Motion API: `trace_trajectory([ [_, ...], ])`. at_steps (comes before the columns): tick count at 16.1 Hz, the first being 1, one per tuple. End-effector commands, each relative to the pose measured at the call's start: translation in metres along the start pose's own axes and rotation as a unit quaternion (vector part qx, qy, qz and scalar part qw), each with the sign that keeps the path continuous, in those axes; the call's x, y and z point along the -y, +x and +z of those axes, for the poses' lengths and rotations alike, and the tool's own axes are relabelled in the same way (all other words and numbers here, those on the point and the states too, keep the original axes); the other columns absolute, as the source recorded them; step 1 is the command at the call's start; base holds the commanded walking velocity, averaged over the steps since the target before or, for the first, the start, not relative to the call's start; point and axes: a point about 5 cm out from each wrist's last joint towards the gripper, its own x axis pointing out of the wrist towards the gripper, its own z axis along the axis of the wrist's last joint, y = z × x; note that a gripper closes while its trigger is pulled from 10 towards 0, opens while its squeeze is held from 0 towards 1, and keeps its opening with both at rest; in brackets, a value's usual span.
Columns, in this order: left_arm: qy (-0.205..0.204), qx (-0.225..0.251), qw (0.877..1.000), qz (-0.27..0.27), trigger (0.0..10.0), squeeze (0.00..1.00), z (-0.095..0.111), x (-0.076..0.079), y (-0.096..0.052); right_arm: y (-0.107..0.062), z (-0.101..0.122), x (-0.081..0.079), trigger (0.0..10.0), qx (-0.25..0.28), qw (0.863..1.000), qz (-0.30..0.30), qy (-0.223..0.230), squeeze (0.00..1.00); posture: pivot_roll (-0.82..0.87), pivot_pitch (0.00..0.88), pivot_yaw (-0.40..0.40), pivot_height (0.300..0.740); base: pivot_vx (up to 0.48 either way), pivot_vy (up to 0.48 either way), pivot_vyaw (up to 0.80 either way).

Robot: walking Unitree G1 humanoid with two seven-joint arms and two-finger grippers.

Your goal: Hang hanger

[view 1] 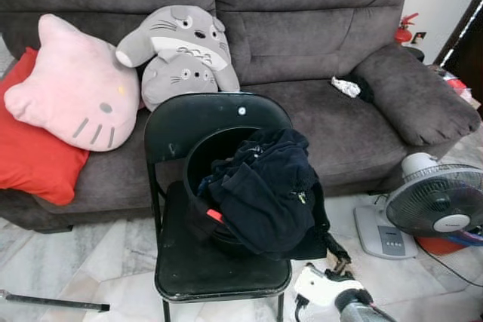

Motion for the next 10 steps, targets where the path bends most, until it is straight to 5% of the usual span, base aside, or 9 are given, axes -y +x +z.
trace_trajectory([
  [1, -0.005, -0.019, 1.000, 0.000, 10.0, 0.00, -0.009, 0.001, -0.001, -0.002, -0.004, -0.007, 10.0, -0.010, 1.000, 0.012, -0.011, 0.00, -0.06, 0.146, -0.049, 0.740, 0.000, 0.000, 0.00],
  [10, -0.005, -0.017, 1.000, 0.005, 10.0, 0.00, -0.009, -0.001, -0.002, 0.006, 0.008, -0.011, 10.0, 0.023, 0.997, -0.003, -0.076, 0.00, -0.04, 0.174, -0.030, 0.740, 0.000, 0.000, 0.00],
])
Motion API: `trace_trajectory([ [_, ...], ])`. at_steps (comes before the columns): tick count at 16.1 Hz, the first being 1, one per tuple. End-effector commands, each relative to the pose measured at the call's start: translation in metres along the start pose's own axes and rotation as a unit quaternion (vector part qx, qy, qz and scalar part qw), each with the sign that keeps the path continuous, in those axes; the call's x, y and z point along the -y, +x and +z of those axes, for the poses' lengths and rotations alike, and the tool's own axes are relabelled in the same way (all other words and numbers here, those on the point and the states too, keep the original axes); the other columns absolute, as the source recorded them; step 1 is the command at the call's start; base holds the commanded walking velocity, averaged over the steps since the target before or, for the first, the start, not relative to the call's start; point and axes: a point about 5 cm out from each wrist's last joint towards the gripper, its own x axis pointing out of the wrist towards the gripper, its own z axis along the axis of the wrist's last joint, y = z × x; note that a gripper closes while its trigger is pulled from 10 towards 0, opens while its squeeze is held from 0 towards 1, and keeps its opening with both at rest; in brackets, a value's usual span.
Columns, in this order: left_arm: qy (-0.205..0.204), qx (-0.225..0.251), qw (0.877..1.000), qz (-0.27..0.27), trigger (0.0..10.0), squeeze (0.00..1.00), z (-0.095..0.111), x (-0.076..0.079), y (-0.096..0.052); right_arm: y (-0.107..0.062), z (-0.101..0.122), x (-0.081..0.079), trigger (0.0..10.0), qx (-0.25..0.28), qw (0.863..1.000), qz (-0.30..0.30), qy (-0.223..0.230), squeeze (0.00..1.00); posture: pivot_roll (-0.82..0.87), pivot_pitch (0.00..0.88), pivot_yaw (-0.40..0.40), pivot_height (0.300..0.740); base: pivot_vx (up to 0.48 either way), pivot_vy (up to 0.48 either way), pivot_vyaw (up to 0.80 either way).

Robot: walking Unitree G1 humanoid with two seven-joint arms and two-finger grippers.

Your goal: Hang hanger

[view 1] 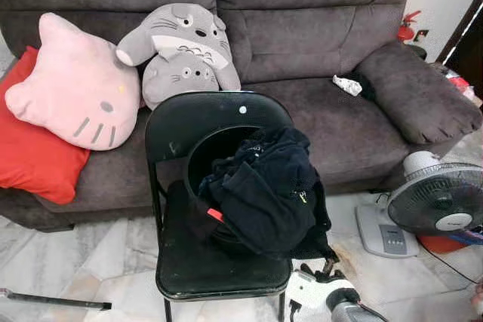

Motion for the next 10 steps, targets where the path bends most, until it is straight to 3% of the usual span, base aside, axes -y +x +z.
trace_trajectory([
  [1, -0.004, -0.017, 1.000, 0.004, 10.0, 0.00, -0.009, -0.002, -0.002, -0.002, -0.002, -0.004, 10.0, -0.003, 1.000, 0.006, -0.009, 0.00, -0.04, 0.176, -0.028, 0.740, 0.000, 0.000, 0.00],
  [4, -0.004, -0.017, 1.000, 0.006, 10.0, 0.00, -0.010, -0.003, -0.002, 0.000, -0.009, 0.000, 10.0, -0.010, 0.999, 0.000, -0.038, 0.00, -0.04, 0.182, -0.021, 0.740, 0.000, 0.000, 0.00],
  [5, -0.002, -0.018, 1.000, 0.006, 10.0, 0.00, -0.010, -0.003, -0.002, -0.001, -0.010, 0.000, 8.6, -0.009, 0.999, -0.001, -0.045, 0.00, -0.04, 0.182, -0.021, 0.740, 0.000, 0.000, 0.00],
  [6, -0.002, -0.018, 1.000, 0.006, 10.0, 0.00, -0.010, -0.003, -0.002, 0.000, -0.011, 0.002, 0.0, -0.008, 0.998, -0.006, -0.055, 0.00, -0.03, 0.186, -0.019, 0.740, 0.000, 0.000, 0.00],
  [10, -0.002, -0.016, 1.000, 0.010, 10.0, 0.00, -0.010, -0.004, -0.002, 0.003, -0.015, 0.008, 0.0, -0.011, 0.998, -0.013, -0.064, 0.00, -0.03, 0.188, -0.015, 0.740, 0.000, 0.000, 0.00],
])
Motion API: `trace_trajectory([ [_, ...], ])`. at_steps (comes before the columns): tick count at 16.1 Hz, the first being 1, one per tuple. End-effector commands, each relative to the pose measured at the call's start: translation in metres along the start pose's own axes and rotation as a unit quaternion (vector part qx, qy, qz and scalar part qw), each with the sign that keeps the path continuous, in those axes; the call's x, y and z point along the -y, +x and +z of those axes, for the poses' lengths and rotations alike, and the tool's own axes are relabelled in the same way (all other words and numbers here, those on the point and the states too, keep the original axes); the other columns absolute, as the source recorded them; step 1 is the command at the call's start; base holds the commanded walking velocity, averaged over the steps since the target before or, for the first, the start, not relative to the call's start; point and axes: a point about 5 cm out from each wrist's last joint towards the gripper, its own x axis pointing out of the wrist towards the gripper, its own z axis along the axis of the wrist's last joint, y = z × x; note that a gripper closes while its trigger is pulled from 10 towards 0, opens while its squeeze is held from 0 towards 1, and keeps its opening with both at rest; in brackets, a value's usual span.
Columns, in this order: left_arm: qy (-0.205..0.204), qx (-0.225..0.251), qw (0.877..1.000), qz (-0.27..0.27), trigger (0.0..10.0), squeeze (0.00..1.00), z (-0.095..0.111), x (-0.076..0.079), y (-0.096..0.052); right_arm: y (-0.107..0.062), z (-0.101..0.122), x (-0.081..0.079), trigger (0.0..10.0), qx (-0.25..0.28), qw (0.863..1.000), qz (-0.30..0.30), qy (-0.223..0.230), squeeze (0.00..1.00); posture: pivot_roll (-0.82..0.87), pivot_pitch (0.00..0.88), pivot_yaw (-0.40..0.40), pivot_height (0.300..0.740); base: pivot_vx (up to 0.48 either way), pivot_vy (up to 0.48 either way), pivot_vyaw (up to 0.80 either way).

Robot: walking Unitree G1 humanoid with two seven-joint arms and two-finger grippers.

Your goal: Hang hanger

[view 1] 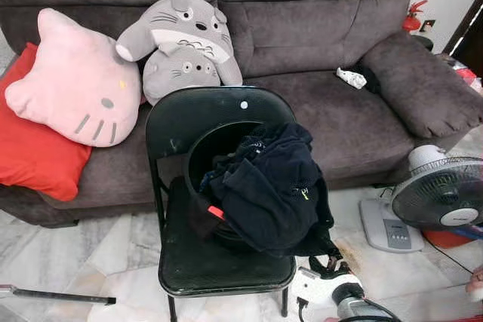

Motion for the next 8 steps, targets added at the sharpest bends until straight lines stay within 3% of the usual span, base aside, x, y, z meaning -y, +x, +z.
trace_trajectory([
  [1, -0.002, -0.016, 1.000, 0.007, 10.0, 0.00, -0.0100, -0.0033, -0.0022, -0.0006, -0.0040, 0.0004, 0.0, -0.002, 1.000, 0.001, -0.008, 0.00, -0.03, 0.189, -0.014, 0.740, 0.000, 0.000, 0.00],
  [8, -0.001, -0.015, 1.000, 0.012, 10.0, 0.00, -0.0101, -0.0042, -0.0023, 0.0007, -0.0105, 0.0051, 0.0, -0.007, 1.000, -0.009, -0.024, 0.00, -0.02, 0.191, -0.012, 0.740, 0.000, 0.000, 0.00],
])
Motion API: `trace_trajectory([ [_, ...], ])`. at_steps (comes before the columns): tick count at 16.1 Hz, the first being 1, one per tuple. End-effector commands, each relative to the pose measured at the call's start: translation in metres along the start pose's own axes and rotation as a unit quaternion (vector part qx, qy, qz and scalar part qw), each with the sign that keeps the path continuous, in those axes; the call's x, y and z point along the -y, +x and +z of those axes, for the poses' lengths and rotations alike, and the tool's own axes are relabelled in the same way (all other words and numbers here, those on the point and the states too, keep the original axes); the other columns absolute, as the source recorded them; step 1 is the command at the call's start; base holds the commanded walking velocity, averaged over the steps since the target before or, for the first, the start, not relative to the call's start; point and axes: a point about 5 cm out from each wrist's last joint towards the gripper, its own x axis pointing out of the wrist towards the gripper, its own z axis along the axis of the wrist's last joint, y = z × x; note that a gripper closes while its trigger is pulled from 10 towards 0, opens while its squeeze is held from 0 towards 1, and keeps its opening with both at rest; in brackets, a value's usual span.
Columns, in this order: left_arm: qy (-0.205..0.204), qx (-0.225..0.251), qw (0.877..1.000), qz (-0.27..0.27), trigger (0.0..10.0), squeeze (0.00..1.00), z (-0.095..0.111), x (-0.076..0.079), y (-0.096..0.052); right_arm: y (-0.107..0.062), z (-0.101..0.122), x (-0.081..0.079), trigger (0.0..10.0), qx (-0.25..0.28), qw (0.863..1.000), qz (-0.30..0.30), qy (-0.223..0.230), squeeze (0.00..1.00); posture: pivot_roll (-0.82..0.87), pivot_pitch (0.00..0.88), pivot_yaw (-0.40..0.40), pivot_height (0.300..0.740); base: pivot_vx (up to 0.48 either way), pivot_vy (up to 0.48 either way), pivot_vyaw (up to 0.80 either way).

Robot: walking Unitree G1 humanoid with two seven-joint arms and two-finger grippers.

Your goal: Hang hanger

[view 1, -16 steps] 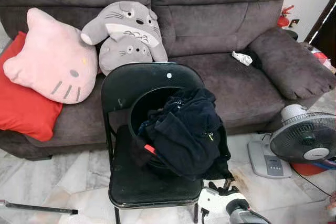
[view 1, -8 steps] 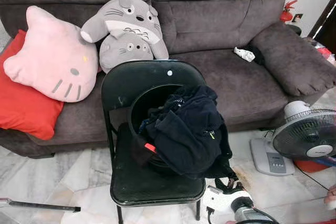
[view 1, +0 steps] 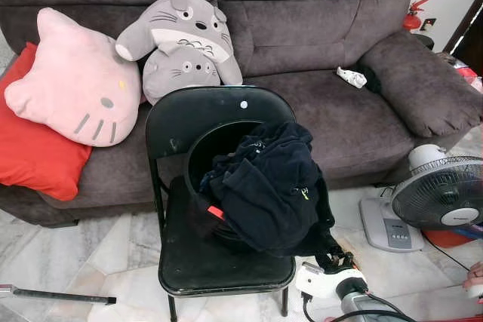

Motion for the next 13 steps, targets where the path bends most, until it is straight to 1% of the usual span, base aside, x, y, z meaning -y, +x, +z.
trace_trajectory([
  [1, -0.001, -0.016, 1.000, 0.008, 10.0, 0.00, -0.010, -0.004, -0.002, -0.002, -0.004, -0.002, 0.0, -0.004, 1.000, 0.005, -0.005, 0.00, -0.02, 0.191, -0.012, 0.740, 0.000, 0.000, 0.00],
  [5, 0.000, -0.015, 1.000, 0.011, 10.0, 0.00, -0.010, -0.004, -0.002, -0.002, -0.006, 0.000, 0.0, -0.008, 1.000, 0.000, -0.001, 0.00, -0.02, 0.190, -0.013, 0.740, 0.000, 0.000, 0.00],
  [13, 0.000, -0.013, 1.000, 0.016, 10.0, 0.00, -0.010, -0.003, -0.002, 0.010, 0.002, 0.018, 0.0, -0.010, 0.997, -0.053, 0.047, 0.00, -0.02, 0.176, -0.018, 0.740, 0.000, 0.000, 0.00],
])
